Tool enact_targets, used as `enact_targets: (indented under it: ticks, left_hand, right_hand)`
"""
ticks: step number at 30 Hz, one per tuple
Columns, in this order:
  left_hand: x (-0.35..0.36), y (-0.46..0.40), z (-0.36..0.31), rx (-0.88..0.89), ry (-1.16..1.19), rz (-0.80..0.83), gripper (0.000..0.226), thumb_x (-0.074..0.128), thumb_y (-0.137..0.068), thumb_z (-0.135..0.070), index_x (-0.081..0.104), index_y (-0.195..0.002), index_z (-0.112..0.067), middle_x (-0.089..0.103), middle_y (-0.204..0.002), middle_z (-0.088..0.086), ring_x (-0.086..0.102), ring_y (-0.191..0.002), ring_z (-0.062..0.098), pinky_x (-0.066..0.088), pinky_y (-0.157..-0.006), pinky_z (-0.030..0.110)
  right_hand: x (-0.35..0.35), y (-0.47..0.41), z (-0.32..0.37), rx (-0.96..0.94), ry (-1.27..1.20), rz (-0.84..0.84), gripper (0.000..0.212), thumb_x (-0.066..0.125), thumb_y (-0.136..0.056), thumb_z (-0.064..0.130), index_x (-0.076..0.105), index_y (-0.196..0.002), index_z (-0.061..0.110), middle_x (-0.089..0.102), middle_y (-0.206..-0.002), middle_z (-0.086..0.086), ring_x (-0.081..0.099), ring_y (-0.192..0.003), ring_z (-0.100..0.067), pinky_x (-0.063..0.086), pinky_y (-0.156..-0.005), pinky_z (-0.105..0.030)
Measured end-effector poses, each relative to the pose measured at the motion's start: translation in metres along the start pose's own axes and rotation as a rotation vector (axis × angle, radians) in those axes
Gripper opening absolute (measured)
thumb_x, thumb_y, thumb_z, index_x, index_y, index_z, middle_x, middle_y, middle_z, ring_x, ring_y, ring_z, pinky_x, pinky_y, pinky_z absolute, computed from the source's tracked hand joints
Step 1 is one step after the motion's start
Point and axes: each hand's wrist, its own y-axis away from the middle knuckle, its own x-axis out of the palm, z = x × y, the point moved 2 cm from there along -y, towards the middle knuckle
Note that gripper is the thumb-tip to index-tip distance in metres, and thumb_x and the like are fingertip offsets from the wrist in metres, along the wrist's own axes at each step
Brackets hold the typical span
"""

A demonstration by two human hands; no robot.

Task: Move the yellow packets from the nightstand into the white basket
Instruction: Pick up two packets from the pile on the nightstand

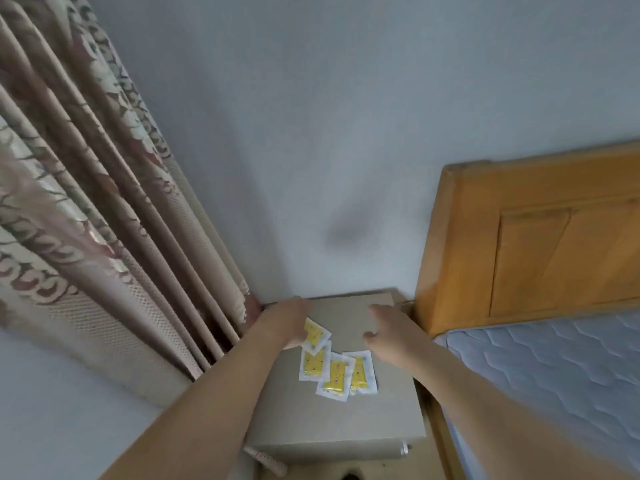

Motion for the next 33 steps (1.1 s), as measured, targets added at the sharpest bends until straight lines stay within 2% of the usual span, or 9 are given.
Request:
enact_targets:
  ticks: [1, 3, 6, 11, 19, 23, 26, 29, 33]
  left_hand:
    - [0.007, -0.023, 0.004, 0.020, -0.037, 0.029, 0.042, 0.053, -0.088, -0.012, 0.047, -0.130, -0.013, 0.051, -0.133, 0.007, 0.054, -0.120, 0.027, 0.049, -0.095, 0.039]
    - [0.025, -0.073, 0.014, 0.057, -0.095, 0.086, 0.040, 0.061, -0.083, -0.016, 0.049, -0.121, -0.013, 0.053, -0.126, 0.006, 0.055, -0.115, 0.027, 0.049, -0.089, 0.037]
    - [0.068, -0.145, 0.035, 0.094, -0.169, 0.171, 0.051, 0.069, -0.078, -0.026, 0.047, -0.122, -0.015, 0.051, -0.127, 0.006, 0.051, -0.117, 0.028, 0.046, -0.092, 0.038]
    - [0.151, -0.229, 0.067, 0.151, -0.258, 0.183, 0.067, 0.070, -0.078, -0.040, 0.042, -0.134, -0.016, 0.045, -0.136, 0.007, 0.041, -0.129, 0.028, 0.034, -0.107, 0.041]
    - [0.247, -0.298, 0.100, 0.271, -0.243, 0.162, 0.097, 0.070, -0.072, -0.060, 0.023, -0.149, -0.022, 0.027, -0.150, 0.004, 0.028, -0.137, 0.029, 0.020, -0.116, 0.043]
    - [0.253, -0.307, 0.124, 0.036, -0.110, 0.175, 0.088, 0.066, -0.062, -0.073, 0.042, -0.128, -0.020, 0.043, -0.129, 0.006, 0.039, -0.119, 0.027, 0.033, -0.105, 0.038]
    - [0.256, -0.299, 0.136, -0.125, -0.080, 0.185, 0.088, 0.061, -0.065, -0.078, 0.046, -0.121, -0.013, 0.045, -0.126, 0.010, 0.042, -0.118, 0.028, 0.033, -0.103, 0.035]
    - [0.260, -0.290, 0.140, -0.233, 0.094, 0.170, 0.076, 0.070, -0.068, -0.065, 0.047, -0.116, -0.011, 0.052, -0.123, 0.011, 0.049, -0.116, 0.029, 0.040, -0.098, 0.035]
    - [0.267, -0.282, 0.146, -0.374, 0.382, 0.163, 0.061, 0.077, -0.060, -0.052, 0.044, -0.098, -0.019, 0.060, -0.096, 0.002, 0.062, -0.088, 0.027, 0.055, -0.078, 0.040]
  right_hand:
    - [0.008, -0.019, -0.002, 0.000, -0.002, 0.020, 0.008, 0.051, -0.089, 0.021, 0.047, -0.097, 0.021, 0.052, -0.097, -0.001, 0.053, -0.084, -0.017, 0.037, -0.059, -0.022]
    - [0.025, -0.059, -0.007, 0.046, 0.004, 0.038, 0.035, 0.051, -0.090, 0.024, 0.049, -0.123, 0.013, 0.053, -0.120, -0.006, 0.057, -0.102, -0.021, 0.049, -0.079, -0.030]
    - [0.059, -0.121, -0.017, 0.123, 0.035, 0.089, 0.028, 0.052, -0.089, 0.024, 0.051, -0.114, 0.013, 0.053, -0.116, -0.005, 0.056, -0.101, -0.022, 0.049, -0.083, -0.032]
    - [0.127, -0.201, -0.035, 0.184, 0.073, 0.117, 0.037, 0.053, -0.090, 0.027, 0.051, -0.124, 0.014, 0.050, -0.124, -0.005, 0.051, -0.113, -0.023, 0.045, -0.093, -0.033]
    - [0.244, -0.262, -0.066, 0.349, 0.096, 0.203, 0.034, 0.054, -0.088, 0.034, 0.052, -0.116, 0.015, 0.045, -0.121, -0.004, 0.043, -0.116, -0.024, 0.036, -0.095, -0.033]
    - [0.277, -0.273, -0.071, 0.387, 0.115, 0.197, 0.052, 0.055, -0.088, 0.049, 0.048, -0.127, 0.014, 0.046, -0.128, -0.004, 0.041, -0.122, -0.025, 0.035, -0.101, -0.034]
    - [0.291, -0.278, -0.071, 0.428, 0.143, 0.139, 0.067, 0.055, -0.085, 0.060, 0.042, -0.131, 0.013, 0.043, -0.127, -0.004, 0.041, -0.122, -0.024, 0.034, -0.101, -0.034]
    - [0.300, -0.281, -0.066, 0.430, 0.178, 0.085, 0.064, 0.055, -0.085, 0.061, 0.043, -0.127, 0.015, 0.042, -0.124, -0.004, 0.040, -0.120, -0.024, 0.033, -0.101, -0.034]
    - [0.311, -0.286, -0.057, 0.465, 0.123, 0.074, 0.052, 0.060, -0.082, 0.050, 0.047, -0.118, 0.015, 0.039, -0.119, -0.004, 0.038, -0.116, -0.025, 0.032, -0.096, -0.032]
